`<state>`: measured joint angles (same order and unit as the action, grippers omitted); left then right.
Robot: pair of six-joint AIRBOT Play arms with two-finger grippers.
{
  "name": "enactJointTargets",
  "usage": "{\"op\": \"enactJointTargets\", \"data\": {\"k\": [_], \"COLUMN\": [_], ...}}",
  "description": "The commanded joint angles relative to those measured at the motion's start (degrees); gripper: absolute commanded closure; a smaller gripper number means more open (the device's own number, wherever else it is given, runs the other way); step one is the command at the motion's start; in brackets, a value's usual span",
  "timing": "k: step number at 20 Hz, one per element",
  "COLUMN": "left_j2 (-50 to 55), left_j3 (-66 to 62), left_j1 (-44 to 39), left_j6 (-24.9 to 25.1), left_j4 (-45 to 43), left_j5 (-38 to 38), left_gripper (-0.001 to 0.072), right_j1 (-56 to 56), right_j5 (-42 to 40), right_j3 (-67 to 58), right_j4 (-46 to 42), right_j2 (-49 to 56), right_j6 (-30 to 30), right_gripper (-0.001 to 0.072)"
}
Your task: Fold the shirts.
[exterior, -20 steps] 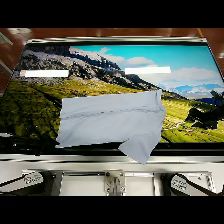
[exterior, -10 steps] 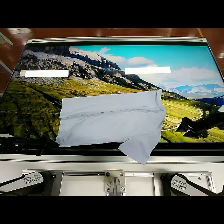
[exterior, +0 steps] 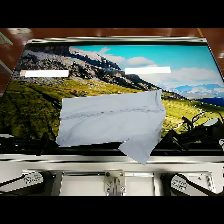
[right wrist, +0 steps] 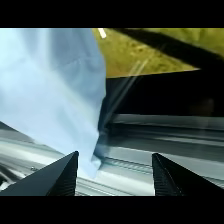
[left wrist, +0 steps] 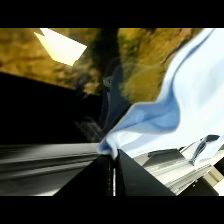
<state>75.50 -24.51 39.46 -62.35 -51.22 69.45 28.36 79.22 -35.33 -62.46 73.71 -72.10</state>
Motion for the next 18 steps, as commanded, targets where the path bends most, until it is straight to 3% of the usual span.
{"op": "enactJointTargets", "data": {"k": [1,3,5,10,14,16,18], "left_j2": [-0.04,-0.04,-0.04,-0.04,-0.11,-1.44,-2.99], "left_j3": [-0.07,-0.07,-0.07,-0.07,-0.11,-0.22,-1.95], "left_j1": [0.02,0.02,0.02,0.02,0.04,0.02,0.02], "left_j6": [0.22,0.20,0.22,0.39,2.29,9.29,9.20], "left_j4": [0.28,0.28,0.28,0.31,1.03,5.16,8.57], "left_j5": [0.76,0.63,0.50,0.44,0.44,0.61,0.68], "left_gripper": [0.0671,0.0672,0.0672,0.0672,0.0672,0.0672,0.0672], "right_j1": [-0.02,-0.02,-0.02,-9.64,-13.77,-13.77,-13.77], "right_j5": [-3.96,-6.10,-8.00,-15.80,-15.10,-11.52,-8.15], "right_j3": [4.44,5.35,5.97,6.19,5.84,3.65,-0.76], "right_j4": [5.27,6.51,6.80,7.23,4.83,5.66,6.40], "right_j2": [-0.02,0.00,0.00,0.00,-0.02,-0.02,-0.02], "right_j6": [1.90,1.86,1.68,-0.24,-2.56,-0.39,-1.29], "right_gripper": [0.0136,0.0136,0.0217,0.0218,0.0661,0.0659,0.0660]}}
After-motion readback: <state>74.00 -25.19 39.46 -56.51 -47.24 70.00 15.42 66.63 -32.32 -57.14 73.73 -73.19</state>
